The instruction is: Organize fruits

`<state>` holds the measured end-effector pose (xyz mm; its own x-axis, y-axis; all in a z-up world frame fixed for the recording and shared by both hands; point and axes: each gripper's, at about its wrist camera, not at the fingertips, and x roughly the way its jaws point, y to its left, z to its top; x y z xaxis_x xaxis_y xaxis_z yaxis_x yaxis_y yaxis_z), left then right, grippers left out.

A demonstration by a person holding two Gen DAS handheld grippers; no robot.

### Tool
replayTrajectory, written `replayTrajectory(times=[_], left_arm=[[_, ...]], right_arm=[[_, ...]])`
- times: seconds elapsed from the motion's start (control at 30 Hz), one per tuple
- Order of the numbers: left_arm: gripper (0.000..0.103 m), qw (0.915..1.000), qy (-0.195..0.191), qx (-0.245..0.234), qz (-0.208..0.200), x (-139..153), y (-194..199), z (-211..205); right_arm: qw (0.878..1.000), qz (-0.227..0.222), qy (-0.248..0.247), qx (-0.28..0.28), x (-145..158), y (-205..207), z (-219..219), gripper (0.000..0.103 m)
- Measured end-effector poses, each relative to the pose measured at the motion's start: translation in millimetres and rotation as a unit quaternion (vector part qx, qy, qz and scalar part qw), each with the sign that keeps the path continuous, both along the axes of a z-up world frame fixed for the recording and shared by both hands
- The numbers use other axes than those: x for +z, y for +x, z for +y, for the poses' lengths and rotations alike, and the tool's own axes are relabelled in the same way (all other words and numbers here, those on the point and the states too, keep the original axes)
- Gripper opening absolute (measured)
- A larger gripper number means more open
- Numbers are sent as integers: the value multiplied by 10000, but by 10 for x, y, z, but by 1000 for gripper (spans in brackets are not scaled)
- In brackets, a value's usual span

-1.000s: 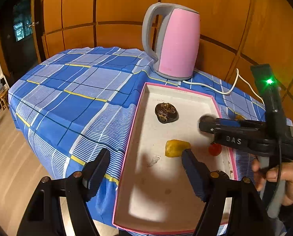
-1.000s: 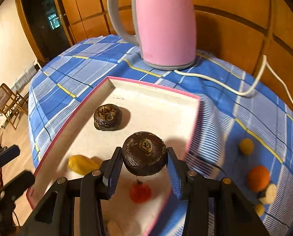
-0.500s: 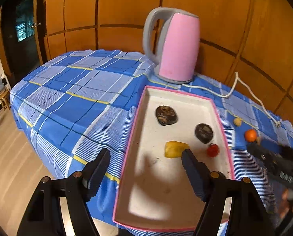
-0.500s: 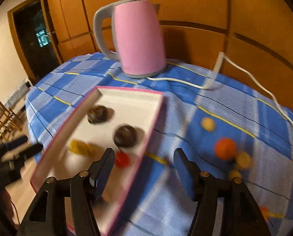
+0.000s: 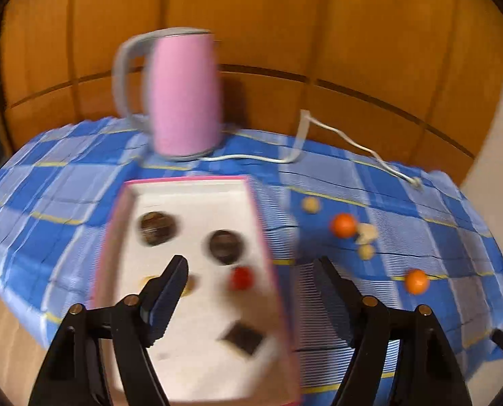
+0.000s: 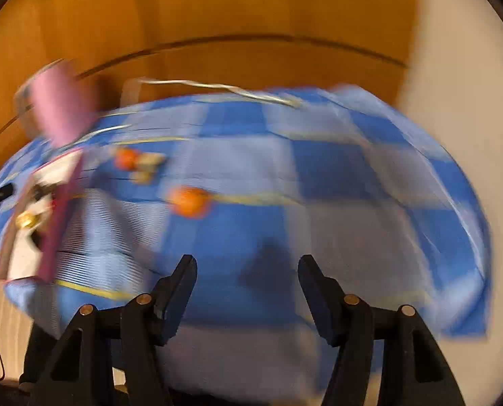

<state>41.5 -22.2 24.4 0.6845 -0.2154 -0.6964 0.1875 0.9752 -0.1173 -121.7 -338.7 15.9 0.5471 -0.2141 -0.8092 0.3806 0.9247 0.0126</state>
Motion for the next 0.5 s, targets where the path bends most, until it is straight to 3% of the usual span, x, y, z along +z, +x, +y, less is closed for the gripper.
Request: replayTrajectory(times=[0.1,0.2,0.33,0.5], left_arm=[[78,9989,5,-463,21,-3,-40,-329],[78,9969,155,-758,118,-63,-78,-538],[78,9955,474,-818,97,-116,-196,-563],[78,9968,454,-632,206,-102,-283,-211]], right_arm=[[9960,79,-53,-887,-31,-518,-362,63],[9914,48,83,-1308,-126,-674,-535,63],[9937,-3,339,-1066,-235,-331,-493,63],[9981,183,569,-135,-215,535,-201,63]])
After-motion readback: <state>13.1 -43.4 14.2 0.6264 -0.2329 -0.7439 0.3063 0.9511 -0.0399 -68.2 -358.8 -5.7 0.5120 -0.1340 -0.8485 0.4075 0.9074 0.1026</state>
